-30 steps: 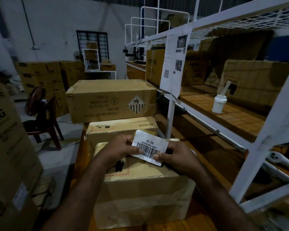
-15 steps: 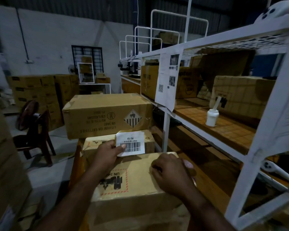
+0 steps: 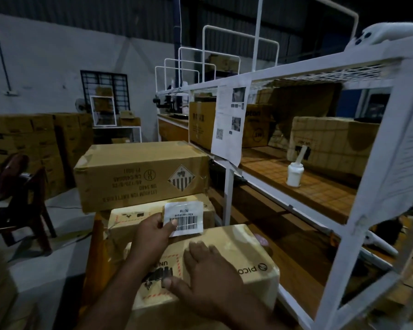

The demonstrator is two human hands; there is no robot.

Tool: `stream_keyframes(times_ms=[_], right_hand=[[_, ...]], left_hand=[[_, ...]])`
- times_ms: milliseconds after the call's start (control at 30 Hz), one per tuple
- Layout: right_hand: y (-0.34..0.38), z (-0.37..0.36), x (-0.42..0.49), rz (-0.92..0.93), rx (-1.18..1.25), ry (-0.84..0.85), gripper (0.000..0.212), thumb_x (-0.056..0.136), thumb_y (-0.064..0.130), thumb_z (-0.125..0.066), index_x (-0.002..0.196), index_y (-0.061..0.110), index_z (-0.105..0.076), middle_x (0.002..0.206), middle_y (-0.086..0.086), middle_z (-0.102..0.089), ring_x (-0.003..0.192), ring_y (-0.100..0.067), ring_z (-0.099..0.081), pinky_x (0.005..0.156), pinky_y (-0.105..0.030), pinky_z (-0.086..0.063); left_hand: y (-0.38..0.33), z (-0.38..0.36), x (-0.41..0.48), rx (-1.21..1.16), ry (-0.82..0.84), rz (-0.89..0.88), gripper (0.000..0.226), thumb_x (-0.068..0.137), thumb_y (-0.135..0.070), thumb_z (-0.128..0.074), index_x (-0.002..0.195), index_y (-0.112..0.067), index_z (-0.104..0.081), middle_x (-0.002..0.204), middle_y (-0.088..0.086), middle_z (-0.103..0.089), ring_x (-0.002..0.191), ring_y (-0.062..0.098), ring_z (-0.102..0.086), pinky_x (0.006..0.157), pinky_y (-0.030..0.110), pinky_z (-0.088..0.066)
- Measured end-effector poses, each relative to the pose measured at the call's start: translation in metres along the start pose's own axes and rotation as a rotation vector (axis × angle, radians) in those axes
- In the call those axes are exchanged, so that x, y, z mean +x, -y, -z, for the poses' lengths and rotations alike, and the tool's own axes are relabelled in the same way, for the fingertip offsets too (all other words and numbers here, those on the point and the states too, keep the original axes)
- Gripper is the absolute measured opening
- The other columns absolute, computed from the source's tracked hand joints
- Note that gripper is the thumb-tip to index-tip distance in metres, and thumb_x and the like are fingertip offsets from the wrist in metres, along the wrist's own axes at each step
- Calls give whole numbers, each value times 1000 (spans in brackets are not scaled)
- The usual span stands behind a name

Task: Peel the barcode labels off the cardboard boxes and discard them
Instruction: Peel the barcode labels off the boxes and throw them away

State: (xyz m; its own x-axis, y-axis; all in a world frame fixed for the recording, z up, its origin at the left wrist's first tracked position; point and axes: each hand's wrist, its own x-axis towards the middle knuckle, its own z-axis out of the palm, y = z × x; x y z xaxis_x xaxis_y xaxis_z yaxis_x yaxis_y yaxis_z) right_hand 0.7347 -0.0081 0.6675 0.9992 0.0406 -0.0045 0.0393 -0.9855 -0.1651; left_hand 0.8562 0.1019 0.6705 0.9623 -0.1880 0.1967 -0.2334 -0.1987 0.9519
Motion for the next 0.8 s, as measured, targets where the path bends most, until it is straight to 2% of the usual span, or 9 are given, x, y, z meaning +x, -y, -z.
stream_keyframes(times_ms=[133, 233, 333, 433, 500, 600, 633, 700, 800], right_hand=[[-12, 11, -31, 39, -39, 142, 108, 63, 85, -5, 154, 28, -7, 163, 7, 1, 149, -10, 3, 117, -33, 4], [-26, 17, -34, -41, -43, 62, 96, 69, 82, -2, 152, 36, -17, 161, 16, -12, 147, -5, -9, 117, -34, -5], [-21, 15, -11, -150, -83, 3, 95, 80, 83, -6, 151, 25, -26, 160, 4, -22, 147, -15, -17, 116, -41, -16], [-2, 9, 4, -156, -115, -48, 99, 81, 84, -11, 144, 11, -35, 152, -11, -34, 139, -26, -29, 111, -40, -27], [6, 7, -6, -79, -83, -45, 93, 85, 80, -16, 147, 14, -31, 156, -7, -28, 142, -21, -23, 115, -35, -19], [-7, 9, -31, -28, 24, -6, 74, 89, 74, -27, 152, 34, -23, 155, 23, -13, 136, 5, -5, 110, -23, -1], [-18, 11, -35, -63, 69, 2, 66, 90, 71, -29, 149, 41, -25, 151, 30, -13, 132, 8, -6, 109, -22, -3], [-43, 13, -33, -149, 121, -79, 57, 91, 68, -28, 142, 45, -36, 152, 28, -27, 135, 6, -19, 111, -26, -17], [-53, 9, -5, -299, 103, -184, 68, 86, 76, -18, 131, 37, -52, 145, 11, -47, 131, -9, -41, 105, -36, -36]], left_hand=[[0, 6, -3, -105, -30, 41, 12, 94, -20, -62, 98, -19, -73, 84, 1, -77, 78, 21, -74, 77, 45, -60], [0, 7, -5, -82, 10, 28, 11, 95, -22, -62, 98, -23, -72, 85, -1, -77, 80, 17, -73, 76, 40, -59], [-1, 5, -3, -64, 37, 23, 9, 94, -22, -62, 96, -24, -71, 87, -1, -76, 82, 16, -72, 78, 39, -59], [1, 1, 1, -27, 22, 4, 10, 93, -21, -64, 88, -26, -70, 84, -3, -75, 82, 15, -71, 78, 37, -57], [3, -1, 5, -3, -5, -9, 9, 93, -21, -64, 88, -24, -71, 83, -4, -75, 80, 15, -71, 74, 34, -56], [5, -2, 7, 13, -18, -17, 8, 93, -21, -64, 93, -21, -72, 84, -4, -75, 80, 14, -71, 70, 30, -54], [6, -2, 6, 11, -7, -14, 9, 93, -21, -64, 94, -21, -72, 85, -5, -75, 81, 13, -71, 71, 31, -56], [8, -1, 7, -10, 8, -11, 10, 93, -22, -64, 96, -22, -73, 86, -6, -76, 82, 12, -72, 76, 35, -58], [7, -1, 8, -29, 9, -5, 9, 92, -22, -65, 93, -23, -74, 86, -6, -76, 82, 13, -72, 80, 41, -59]])
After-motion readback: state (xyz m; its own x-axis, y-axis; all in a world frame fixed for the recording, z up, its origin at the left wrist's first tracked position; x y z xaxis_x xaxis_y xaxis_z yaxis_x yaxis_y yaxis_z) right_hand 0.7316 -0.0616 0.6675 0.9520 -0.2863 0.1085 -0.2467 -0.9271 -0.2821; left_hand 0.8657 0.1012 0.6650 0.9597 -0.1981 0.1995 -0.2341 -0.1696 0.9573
